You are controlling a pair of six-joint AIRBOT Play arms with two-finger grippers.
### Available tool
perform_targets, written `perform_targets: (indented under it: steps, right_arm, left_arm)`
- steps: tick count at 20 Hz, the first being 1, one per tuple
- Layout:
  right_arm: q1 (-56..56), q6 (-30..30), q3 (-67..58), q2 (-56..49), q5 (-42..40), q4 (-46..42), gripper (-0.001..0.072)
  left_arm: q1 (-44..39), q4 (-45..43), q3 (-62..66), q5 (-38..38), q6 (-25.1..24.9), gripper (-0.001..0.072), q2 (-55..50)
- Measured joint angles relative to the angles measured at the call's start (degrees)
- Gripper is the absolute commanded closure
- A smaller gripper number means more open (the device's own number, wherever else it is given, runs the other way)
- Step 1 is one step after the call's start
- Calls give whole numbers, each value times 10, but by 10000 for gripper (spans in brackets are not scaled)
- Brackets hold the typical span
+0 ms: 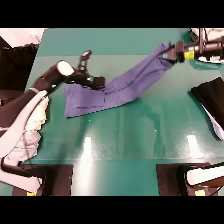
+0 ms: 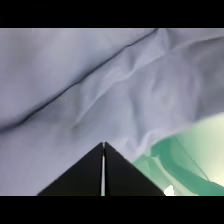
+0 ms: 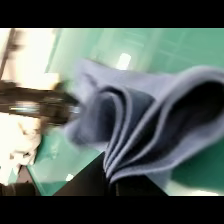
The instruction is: Fold the shirts.
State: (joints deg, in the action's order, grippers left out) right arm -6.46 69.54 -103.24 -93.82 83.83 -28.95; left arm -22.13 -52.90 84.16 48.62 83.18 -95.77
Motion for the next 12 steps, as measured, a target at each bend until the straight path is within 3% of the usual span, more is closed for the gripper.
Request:
perform_targets:
  steps: [5,12]
  right_arm:
    - [86,18,-83,5,-11,3,699]
    - [159,24,-107,6,-34,-37,699]
  left_arm:
    - [-33,5,89,6,16,685,-104]
    - [-40,9,110,1,21,686,-132]
